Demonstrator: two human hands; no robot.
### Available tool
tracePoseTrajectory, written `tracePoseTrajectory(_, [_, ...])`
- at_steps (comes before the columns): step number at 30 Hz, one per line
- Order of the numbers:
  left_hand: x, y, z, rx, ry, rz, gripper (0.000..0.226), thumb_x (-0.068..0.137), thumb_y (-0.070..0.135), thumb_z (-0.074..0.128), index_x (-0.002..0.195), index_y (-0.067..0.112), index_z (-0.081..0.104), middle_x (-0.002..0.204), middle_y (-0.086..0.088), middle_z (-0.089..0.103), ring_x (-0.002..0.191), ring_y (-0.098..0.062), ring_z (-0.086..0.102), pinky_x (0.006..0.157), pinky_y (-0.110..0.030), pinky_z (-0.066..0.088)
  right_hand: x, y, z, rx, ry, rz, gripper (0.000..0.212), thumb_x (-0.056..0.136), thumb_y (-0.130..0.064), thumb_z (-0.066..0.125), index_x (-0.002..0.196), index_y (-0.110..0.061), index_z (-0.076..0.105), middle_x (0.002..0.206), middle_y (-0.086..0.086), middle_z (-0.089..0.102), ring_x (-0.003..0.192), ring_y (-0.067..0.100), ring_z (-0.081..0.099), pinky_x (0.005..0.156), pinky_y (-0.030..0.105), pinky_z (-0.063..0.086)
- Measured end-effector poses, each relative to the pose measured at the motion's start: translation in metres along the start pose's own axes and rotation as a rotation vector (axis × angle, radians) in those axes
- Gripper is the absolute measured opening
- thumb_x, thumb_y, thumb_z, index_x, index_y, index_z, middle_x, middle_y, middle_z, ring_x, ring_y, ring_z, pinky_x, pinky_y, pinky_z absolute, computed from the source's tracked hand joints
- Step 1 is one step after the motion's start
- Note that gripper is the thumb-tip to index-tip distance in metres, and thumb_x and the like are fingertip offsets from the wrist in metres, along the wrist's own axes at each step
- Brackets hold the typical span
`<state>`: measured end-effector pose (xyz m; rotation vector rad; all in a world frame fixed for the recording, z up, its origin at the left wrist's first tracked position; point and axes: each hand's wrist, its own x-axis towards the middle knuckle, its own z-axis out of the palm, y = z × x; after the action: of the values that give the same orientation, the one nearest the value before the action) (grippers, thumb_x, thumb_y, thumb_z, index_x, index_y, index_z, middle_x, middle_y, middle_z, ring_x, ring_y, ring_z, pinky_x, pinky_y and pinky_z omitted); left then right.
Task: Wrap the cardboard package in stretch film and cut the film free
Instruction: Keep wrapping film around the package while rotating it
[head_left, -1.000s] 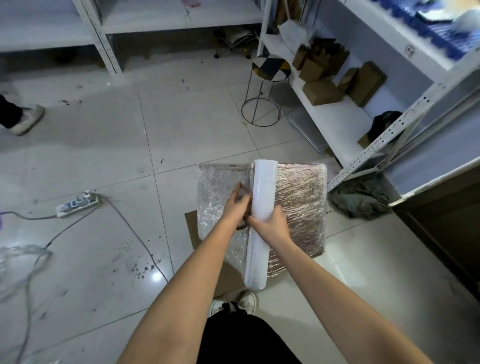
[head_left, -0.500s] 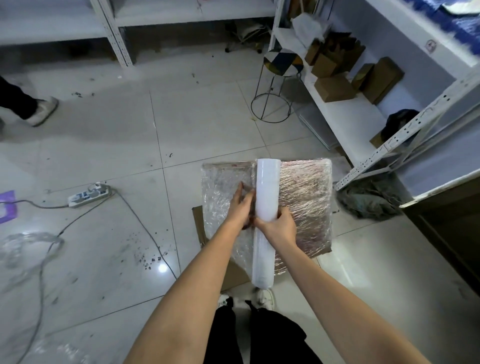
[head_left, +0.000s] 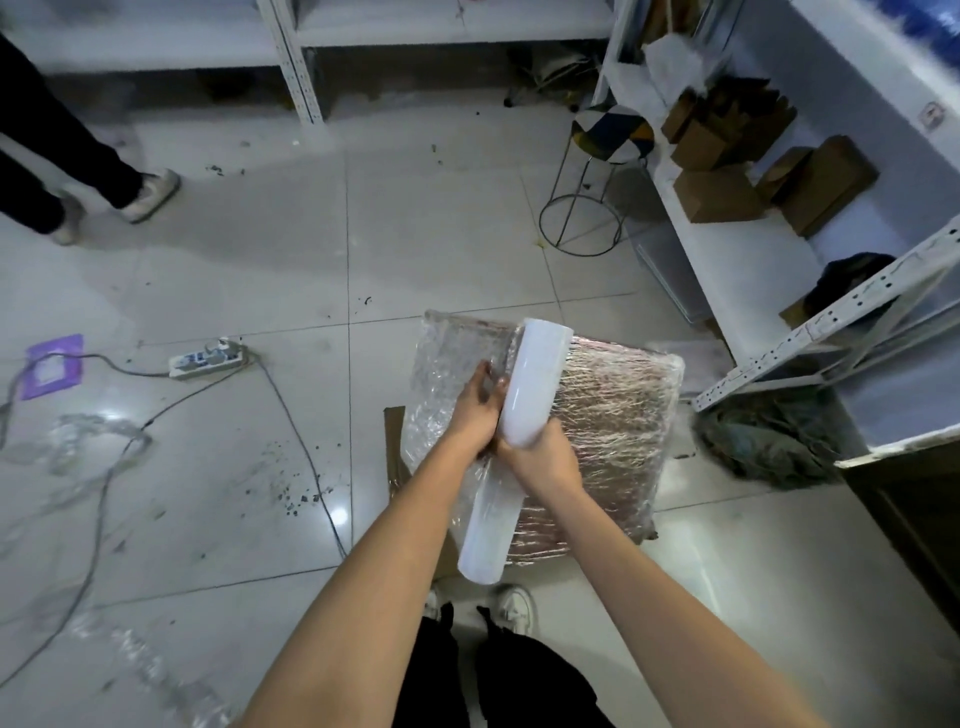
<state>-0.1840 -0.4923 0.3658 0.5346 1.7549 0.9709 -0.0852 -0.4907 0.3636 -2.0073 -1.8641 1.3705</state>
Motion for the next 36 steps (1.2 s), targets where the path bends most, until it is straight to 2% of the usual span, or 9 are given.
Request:
tracePoseTrajectory(4, [-0.002,0.003,0.014,-0.011,0.058,0.001,0.048,0.104,0.029,0.035,0.151,0.027,0.025,0.151,-0.008,0.037,0.131,-0.025,0.043,0.096,-0.027,0.037,0.005,0.004,-0.012,-0.114,0.093,-0.017,0.072,0.063,-0.050,0.076,0.113,-0.009,0.046,0.112,0.010,0.060,0.113,0.031,0.052,0.089,0.039,0.046])
tracePoseTrajectory(8, [-0.003,0.012,0.024,-0.012,0.070,-0.014,0.043,0.105,0.026,0.033,0.147,0.029,0.031,0.145,-0.007,0.045,0.103,-0.015,0.049,0.072,-0.020,0.041,0.006,0.012,-0.010,0.148,0.028,-0.035,0.077,0.056,-0.046,0.081,0.104,-0.014,0.030,0.110,0.011,0.056,0.102,0.030,0.059,0.083,0.046,0.052])
tracePoseTrajectory(13, [-0.004,0.009,0.021,0.008,0.066,-0.024,0.051,0.102,0.028,0.043,0.150,0.026,0.026,0.145,-0.007,0.045,0.122,-0.023,0.050,0.085,-0.024,0.039,0.014,0.022,-0.018,0.355,-0.159,-0.052,0.075,0.071,-0.018,0.081,0.119,-0.003,0.026,0.119,0.013,0.050,0.105,0.024,0.056,0.085,0.039,0.053])
tracePoseTrajectory(16, [-0.008,0.005,0.017,0.019,0.043,-0.052,0.058,0.098,0.035,0.050,0.150,0.029,0.027,0.136,-0.006,0.049,0.112,-0.022,0.053,0.090,-0.034,0.044,0.015,0.031,-0.022,0.477,-0.187,-0.047,0.071,0.072,-0.007,0.080,0.122,-0.001,0.030,0.116,0.009,0.052,0.101,0.020,0.056,0.072,0.025,0.050])
tracePoseTrajectory(19, [-0.008,0.001,0.013,0.045,0.020,-0.054,0.058,0.097,0.041,0.049,0.150,0.032,0.027,0.123,-0.003,0.050,0.101,-0.018,0.052,0.088,-0.036,0.045,0.015,0.038,-0.022,0.507,-0.209,-0.085,0.070,0.066,-0.006,0.083,0.123,-0.003,0.043,0.117,0.009,0.060,0.099,0.017,0.061,0.070,0.020,0.051])
tracePoseTrajectory(23, [-0.008,0.003,0.011,0.040,-0.032,-0.085,0.054,0.099,0.055,0.030,0.147,0.031,0.032,0.145,-0.003,0.045,0.128,-0.025,0.047,0.102,-0.041,0.037,0.011,0.036,-0.015,0.628,-0.183,-0.061,0.088,0.047,-0.011,0.088,0.123,-0.009,0.045,0.112,0.008,0.064,0.098,0.019,0.065,0.080,0.036,0.056])
tracePoseTrajectory(26, [-0.010,0.003,0.009,0.065,-0.026,-0.067,0.052,0.102,0.044,0.034,0.150,0.028,0.025,0.150,-0.005,0.038,0.134,-0.024,0.040,0.103,-0.033,0.034,0.005,0.035,-0.006,0.694,-0.156,-0.028,0.093,0.040,-0.024,0.083,0.122,-0.010,0.043,0.108,0.009,0.063,0.098,0.022,0.065,0.083,0.041,0.056])
tracePoseTrajectory(31, [-0.004,-0.003,0.006,0.063,-0.034,-0.032,0.060,0.098,0.045,0.043,0.151,0.027,0.023,0.151,-0.005,0.036,0.136,-0.024,0.038,0.102,-0.028,0.033,0.003,0.038,0.006,0.603,-0.105,-0.019,0.094,0.041,-0.037,0.083,0.120,-0.006,0.044,0.109,0.013,0.063,0.097,0.021,0.066,0.082,0.043,0.057])
tracePoseTrajectory(36, [-0.003,-0.003,0.013,0.144,-0.032,-0.001,0.065,0.095,0.048,0.048,0.151,0.028,0.023,0.146,-0.014,0.038,0.130,-0.030,0.043,0.109,-0.043,0.037,0.002,0.043,-0.001,0.580,-0.045,-0.032,0.076,0.063,-0.014,0.084,0.118,-0.009,0.032,0.110,0.007,0.054,0.100,0.019,0.059,0.081,0.034,0.052])
